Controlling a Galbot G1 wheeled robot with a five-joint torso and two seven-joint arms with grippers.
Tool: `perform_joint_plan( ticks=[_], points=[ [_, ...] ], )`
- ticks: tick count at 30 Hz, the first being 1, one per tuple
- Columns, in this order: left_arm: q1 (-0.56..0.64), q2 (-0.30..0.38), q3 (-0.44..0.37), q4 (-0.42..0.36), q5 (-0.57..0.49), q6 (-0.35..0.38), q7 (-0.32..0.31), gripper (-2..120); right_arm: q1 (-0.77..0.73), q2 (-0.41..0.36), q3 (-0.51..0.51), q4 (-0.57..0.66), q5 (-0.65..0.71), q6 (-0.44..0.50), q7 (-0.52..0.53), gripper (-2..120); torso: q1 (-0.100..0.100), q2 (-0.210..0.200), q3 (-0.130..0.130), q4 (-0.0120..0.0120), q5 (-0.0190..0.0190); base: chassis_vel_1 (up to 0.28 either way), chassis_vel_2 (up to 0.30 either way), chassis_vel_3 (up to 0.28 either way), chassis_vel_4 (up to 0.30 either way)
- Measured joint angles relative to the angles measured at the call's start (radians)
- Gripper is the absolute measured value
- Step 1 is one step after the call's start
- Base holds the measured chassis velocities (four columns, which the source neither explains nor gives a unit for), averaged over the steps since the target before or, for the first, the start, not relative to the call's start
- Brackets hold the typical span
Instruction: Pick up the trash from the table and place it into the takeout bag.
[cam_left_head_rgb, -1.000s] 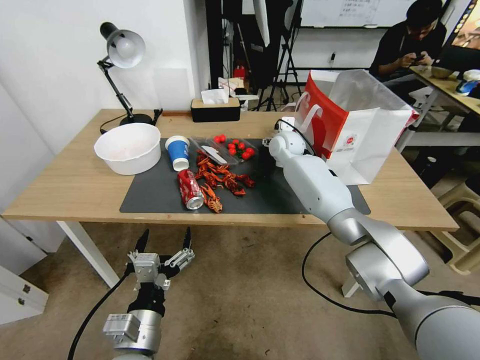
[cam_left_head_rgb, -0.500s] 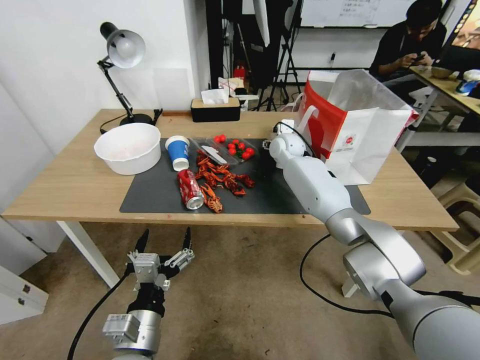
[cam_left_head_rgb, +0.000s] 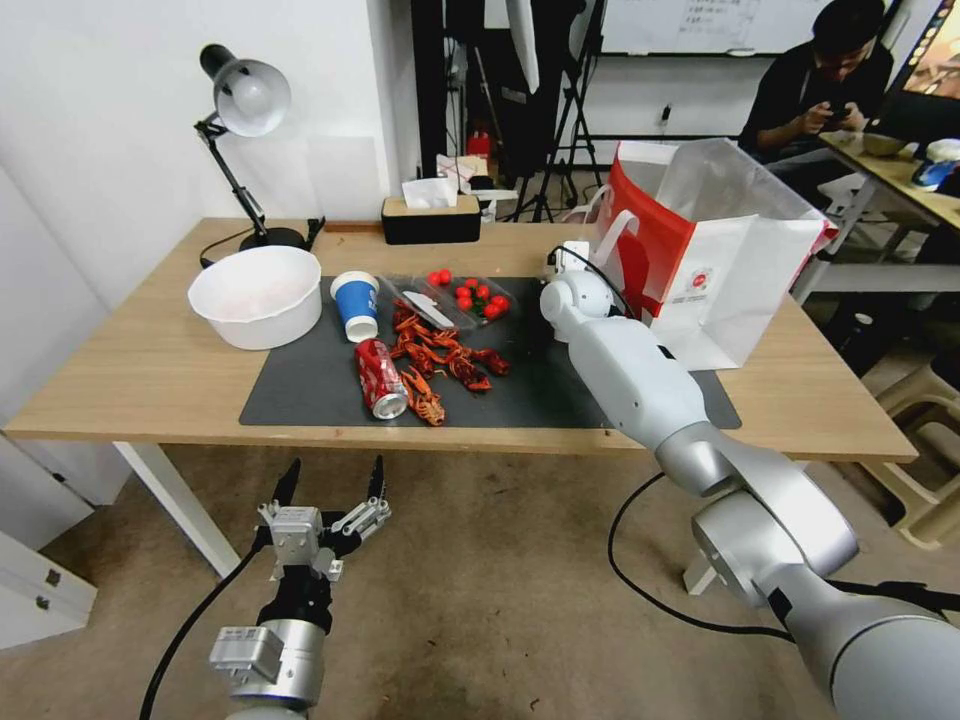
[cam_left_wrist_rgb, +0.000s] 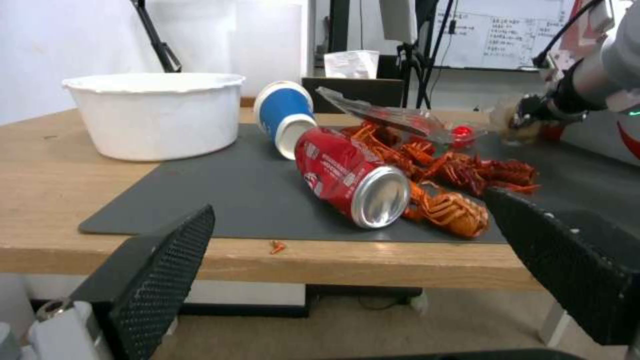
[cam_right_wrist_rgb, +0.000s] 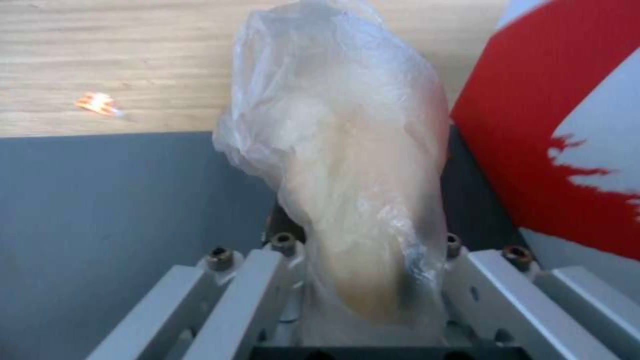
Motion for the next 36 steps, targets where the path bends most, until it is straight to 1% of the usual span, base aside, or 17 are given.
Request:
perform_joint_plan(
  ticks=[3,12,15,16,19,20,21,23,24,28,29,31,32,33,34,35,36],
  points=[
    [-0.001,0.0,0.002,0.001,0.0,0.0,0.0,100,-0.007,-0.011,-0.01,0.017,-0.004,0.003,-0.001,9,0.0,0.0,0.0,-0.0002,0.0,0.0,0.0,0.0,0.0],
    [-0.001,0.0,0.002,0.001,0.001,0.0,0.0,100,-0.019,-0.024,-0.026,0.05,-0.011,0.005,0.003,8,0.0,0.0,0.0,-0.0001,0.0001,0.0,0.0,0.0,0.0],
    [-0.001,0.0,0.002,-0.001,0.003,0.0,0.0,100,-0.046,-0.061,-0.064,0.141,-0.011,0.004,0.014,8,0.0,0.0,0.0,0.0001,0.0,0.0,0.0,0.0,0.0],
    [-0.001,0.0,0.002,-0.001,0.003,0.0,0.0,100,-0.046,-0.061,-0.064,0.141,-0.011,0.004,0.014,8,0.0,0.0,0.0,0.0001,0.0,0.0,0.0,0.0,0.0],
    [0.005,-0.005,0.0,-0.01,0.007,-0.001,0.0,100,-0.105,-0.151,-0.131,0.362,0.033,-0.021,0.035,8,0.0,0.0,0.0,-0.0003,0.0,0.0,0.0,0.0,0.0],
    [0.005,-0.005,0.0,-0.01,0.007,-0.001,0.0,100,-0.105,-0.151,-0.131,0.362,0.033,-0.021,0.035,8,0.0,0.0,0.0,-0.0003,0.0,0.0,0.0,0.0,0.0],
    [0.006,-0.007,0.0,-0.01,0.01,-0.003,0.0,100,-0.121,-0.177,-0.146,0.42,0.05,-0.029,0.041,8,0.0,0.0,0.0,0.0,0.0003,0.0,0.0,0.0,0.0],
    [0.009,-0.013,0.0,-0.014,0.016,-0.006,0.0,100,-0.171,-0.251,-0.173,0.589,0.108,-0.06,0.064,8,0.0,0.0,0.0,-0.0003,0.0002,0.0,0.0,0.0,0.0],
    [0.009,-0.013,0.0,-0.014,0.016,-0.006,0.0,100,-0.171,-0.251,-0.173,0.589,0.108,-0.06,0.064,8,0.0,0.0,0.0,-0.0003,0.0002,0.0,0.0,0.0,0.0],
    [0.016,-0.018,-0.003,-0.024,0.018,-0.014,-0.002,100,-0.268,-0.364,-0.173,0.854,0.166,-0.104,0.064,8,0.0,0.0,0.0,-0.0001,-0.0001,0.0,0.0,0.0,0.0],
    [0.016,-0.018,-0.003,-0.024,0.018,-0.014,-0.002,100,-0.268,-0.364,-0.173,0.854,0.166,-0.104,0.064,8,0.0,0.0,0.0,-0.0001,-0.0001,0.0,0.0,0.0,0.0],
    [0.019,-0.018,-0.004,-0.025,0.018,-0.02,-0.003,100,-0.324,-0.414,-0.138,0.961,0.168,-0.11,0.039,8,0.0,0.0,0.0,0.0,0.0003,0.0,0.0,0.0,0.0],
    [0.019,-0.019,-0.005,-0.028,0.018,-0.021,-0.003,100,-0.36,-0.458,-0.099,1.04,0.162,-0.11,0.015,8,0.0,0.0,0.0,-0.0001,0.0002,0.0,0.0,0.0,0.0],
    [0.019,-0.019,-0.005,-0.028,0.018,-0.021,-0.003,100,-0.36,-0.458,-0.099,1.04,0.162,-0.11,0.015,8,0.0,0.0,0.0,-0.0001,0.0002,0.0,0.0,0.0,0.0],
    [0.019,-0.019,-0.005,-0.028,0.018,-0.022,-0.003,100,-0.386,-0.501,-0.053,1.114,0.168,-0.118,-0.008,8,0.0,0.0,0.0,-0.0002,0.0001,0.0,0.0,0.0,0.0],
    [0.017,-0.021,-0.004,-0.028,0.019,-0.022,-0.003,100,-0.414,-0.566,0.013,1.197,0.177,-0.122,-0.036,7,0.0,0.0,0.0,-0.0002,0.0,0.0,0.0,0.0,0.0],
    [0.017,-0.021,-0.004,-0.028,0.019,-0.022,-0.003,100,-0.414,-0.566,0.013,1.197,0.177,-0.122,-0.036,7,0.0,0.0,0.0,-0.0002,0.0,0.0,0.0,0.0,0.0]
  ],
)
